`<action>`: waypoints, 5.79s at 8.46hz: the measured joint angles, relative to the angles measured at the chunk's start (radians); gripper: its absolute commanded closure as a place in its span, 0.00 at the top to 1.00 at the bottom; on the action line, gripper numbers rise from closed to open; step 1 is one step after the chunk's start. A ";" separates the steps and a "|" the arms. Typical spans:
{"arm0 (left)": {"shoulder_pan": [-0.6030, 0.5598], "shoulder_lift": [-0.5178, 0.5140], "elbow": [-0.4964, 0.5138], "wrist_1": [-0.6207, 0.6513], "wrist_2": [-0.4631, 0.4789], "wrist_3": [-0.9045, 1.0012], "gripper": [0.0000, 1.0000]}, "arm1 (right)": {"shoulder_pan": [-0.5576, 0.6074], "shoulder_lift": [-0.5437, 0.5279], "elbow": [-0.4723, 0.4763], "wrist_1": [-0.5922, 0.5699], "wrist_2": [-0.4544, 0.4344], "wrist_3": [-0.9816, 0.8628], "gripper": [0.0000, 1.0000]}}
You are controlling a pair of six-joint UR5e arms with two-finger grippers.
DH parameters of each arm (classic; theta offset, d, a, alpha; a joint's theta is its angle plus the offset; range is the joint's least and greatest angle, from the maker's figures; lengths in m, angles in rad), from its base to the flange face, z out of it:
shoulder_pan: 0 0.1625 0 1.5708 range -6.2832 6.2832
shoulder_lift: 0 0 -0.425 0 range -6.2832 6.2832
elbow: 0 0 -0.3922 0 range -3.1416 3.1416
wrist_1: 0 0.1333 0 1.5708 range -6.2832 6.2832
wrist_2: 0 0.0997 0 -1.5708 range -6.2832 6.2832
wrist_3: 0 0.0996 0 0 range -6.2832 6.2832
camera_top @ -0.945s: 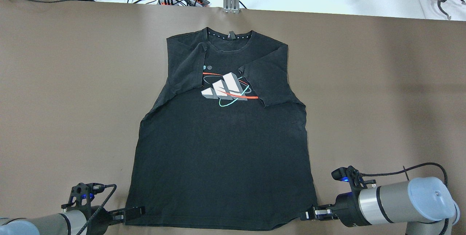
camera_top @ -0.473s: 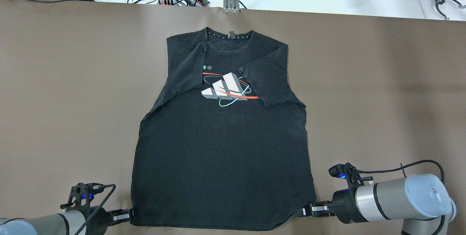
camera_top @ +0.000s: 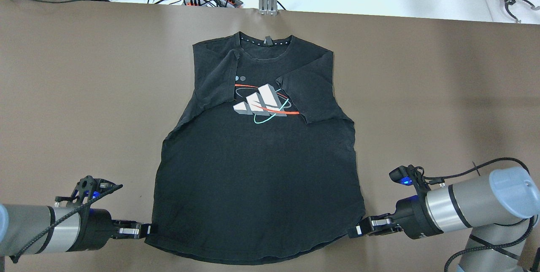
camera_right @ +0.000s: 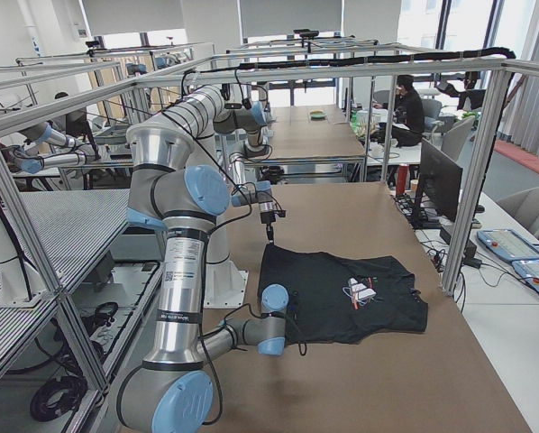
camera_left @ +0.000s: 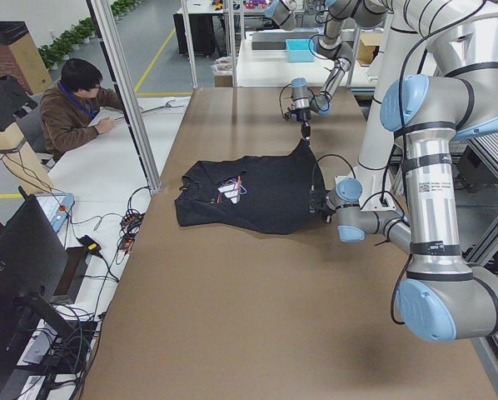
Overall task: Fold clothes
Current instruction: 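Lift the hem with both grippers and fold it toward the collar, then release the hem and draw both grippers back from the folded shirt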
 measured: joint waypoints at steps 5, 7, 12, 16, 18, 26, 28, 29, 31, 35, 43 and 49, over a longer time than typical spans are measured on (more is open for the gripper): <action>-0.056 -0.028 -0.145 -0.048 -0.253 -0.028 0.00 | 0.019 -0.009 0.156 0.115 0.131 0.205 0.00; -0.041 -0.024 -0.175 -0.073 -0.287 -0.028 0.00 | 0.019 -0.072 0.175 0.252 0.161 0.269 0.00; -0.191 -0.024 -0.158 -0.005 -0.322 -0.044 0.00 | 0.100 -0.002 0.032 0.265 0.135 0.205 0.00; -0.355 -0.026 -0.106 0.068 -0.296 -0.082 0.00 | 0.244 0.154 0.015 0.049 0.123 0.114 0.00; -0.437 -0.052 -0.053 0.129 -0.273 -0.084 0.00 | 0.277 0.200 0.012 -0.145 0.082 -0.036 0.00; -0.482 -0.410 0.343 0.159 -0.096 -0.110 0.00 | 0.344 0.398 -0.206 -0.294 -0.274 -0.142 0.00; -0.502 -0.432 0.345 0.189 -0.095 -0.110 0.00 | 0.352 0.448 -0.311 -0.289 -0.328 -0.165 0.00; -0.511 -0.448 0.348 0.216 -0.094 -0.108 0.00 | 0.352 0.458 -0.338 -0.288 -0.355 -0.169 0.00; -0.520 -0.472 0.384 0.249 -0.082 -0.102 0.00 | 0.351 0.460 -0.375 -0.285 -0.407 -0.172 0.00; -0.541 -0.548 0.553 0.257 -0.054 -0.094 0.00 | 0.348 0.492 -0.482 -0.261 -0.483 -0.186 0.00; -0.553 -0.582 0.503 0.309 -0.054 -0.096 0.94 | 0.345 0.574 -0.516 -0.263 -0.529 -0.129 0.94; -0.576 -0.587 0.490 0.356 -0.027 -0.090 0.94 | 0.347 0.535 -0.488 -0.276 -0.431 -0.125 0.94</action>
